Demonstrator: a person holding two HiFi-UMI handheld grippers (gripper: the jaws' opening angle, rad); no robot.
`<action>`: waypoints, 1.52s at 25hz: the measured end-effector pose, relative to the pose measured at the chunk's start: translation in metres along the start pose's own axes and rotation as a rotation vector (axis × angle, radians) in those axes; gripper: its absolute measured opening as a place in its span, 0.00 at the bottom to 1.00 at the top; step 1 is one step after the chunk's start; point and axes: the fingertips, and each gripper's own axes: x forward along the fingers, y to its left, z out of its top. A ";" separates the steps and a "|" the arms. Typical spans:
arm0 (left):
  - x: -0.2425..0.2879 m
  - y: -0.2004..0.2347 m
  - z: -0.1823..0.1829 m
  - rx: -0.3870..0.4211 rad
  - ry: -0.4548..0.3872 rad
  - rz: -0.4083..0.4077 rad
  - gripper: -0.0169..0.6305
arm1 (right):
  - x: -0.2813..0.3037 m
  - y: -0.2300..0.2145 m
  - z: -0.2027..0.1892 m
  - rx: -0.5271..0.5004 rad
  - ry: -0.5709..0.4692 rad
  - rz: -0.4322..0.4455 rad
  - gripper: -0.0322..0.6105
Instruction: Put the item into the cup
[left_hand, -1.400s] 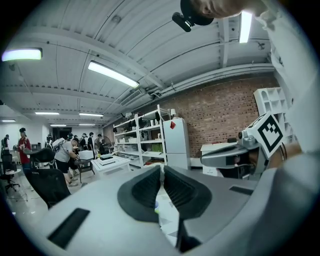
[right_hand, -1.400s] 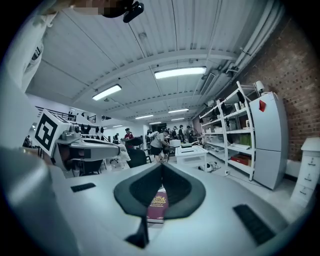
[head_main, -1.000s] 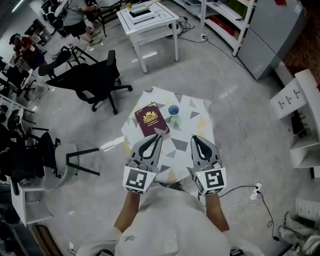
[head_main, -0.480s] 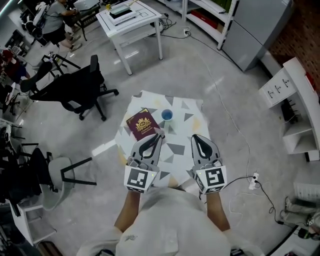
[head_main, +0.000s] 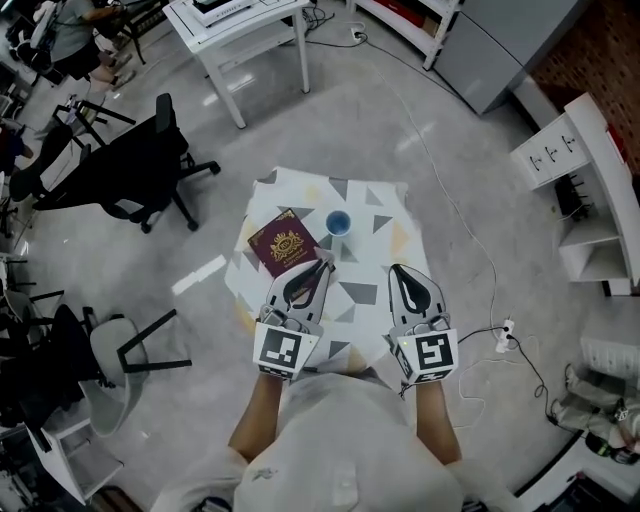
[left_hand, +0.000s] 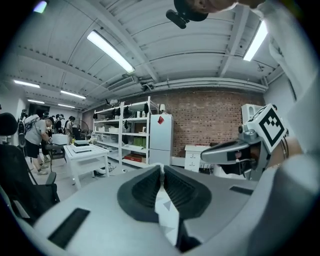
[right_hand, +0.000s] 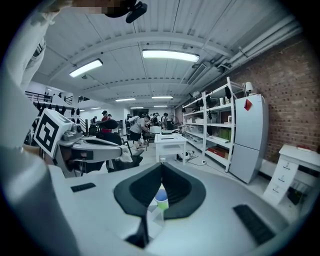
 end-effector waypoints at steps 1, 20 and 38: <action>0.003 0.003 -0.003 -0.007 0.004 -0.007 0.07 | 0.004 0.001 -0.003 0.003 0.009 -0.005 0.06; 0.054 0.040 -0.066 -0.072 0.087 -0.112 0.07 | 0.070 0.008 -0.051 0.024 0.136 -0.049 0.06; 0.097 0.056 -0.111 -0.065 0.134 -0.125 0.07 | 0.117 -0.002 -0.095 0.037 0.183 -0.030 0.06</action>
